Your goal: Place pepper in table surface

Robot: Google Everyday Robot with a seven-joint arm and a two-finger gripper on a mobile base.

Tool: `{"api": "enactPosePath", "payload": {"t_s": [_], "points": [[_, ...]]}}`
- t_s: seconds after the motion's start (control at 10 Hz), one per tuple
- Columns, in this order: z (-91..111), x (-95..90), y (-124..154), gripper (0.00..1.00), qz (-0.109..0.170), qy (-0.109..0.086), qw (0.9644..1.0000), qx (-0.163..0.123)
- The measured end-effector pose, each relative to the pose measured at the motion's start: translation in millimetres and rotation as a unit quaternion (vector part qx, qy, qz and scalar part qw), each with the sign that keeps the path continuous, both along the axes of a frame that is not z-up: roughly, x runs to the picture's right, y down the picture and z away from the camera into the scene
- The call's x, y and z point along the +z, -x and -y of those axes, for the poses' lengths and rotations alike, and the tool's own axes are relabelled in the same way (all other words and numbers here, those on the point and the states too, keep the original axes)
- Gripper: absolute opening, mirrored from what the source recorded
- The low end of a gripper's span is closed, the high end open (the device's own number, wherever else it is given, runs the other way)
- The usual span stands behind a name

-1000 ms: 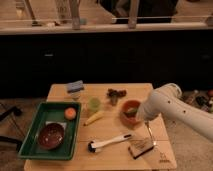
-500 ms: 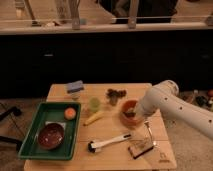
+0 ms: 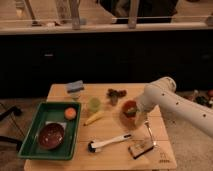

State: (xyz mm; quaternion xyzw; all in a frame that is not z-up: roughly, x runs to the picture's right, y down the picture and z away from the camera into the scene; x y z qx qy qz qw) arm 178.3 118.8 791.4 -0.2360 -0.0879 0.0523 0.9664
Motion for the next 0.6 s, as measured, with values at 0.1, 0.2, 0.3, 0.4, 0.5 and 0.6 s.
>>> {"api": "enactPosePath", "payload": {"t_s": [0.1, 0.2, 0.3, 0.4, 0.5, 0.6], "points": [[5, 7.2, 0, 0.80, -0.001, -0.001, 1.0000, -0.002], [8, 12.2, 0, 0.80, -0.003, -0.001, 1.0000, -0.003], [12, 19.0, -1, 0.80, -0.004, -0.001, 1.0000, -0.003], [15, 23.6, -3, 0.80, -0.005, -0.003, 1.0000, -0.003], [16, 27.1, -5, 0.80, -0.002, -0.007, 1.0000, -0.004], [17, 29.2, -7, 0.80, 0.002, -0.011, 0.9999, -0.005]]}}
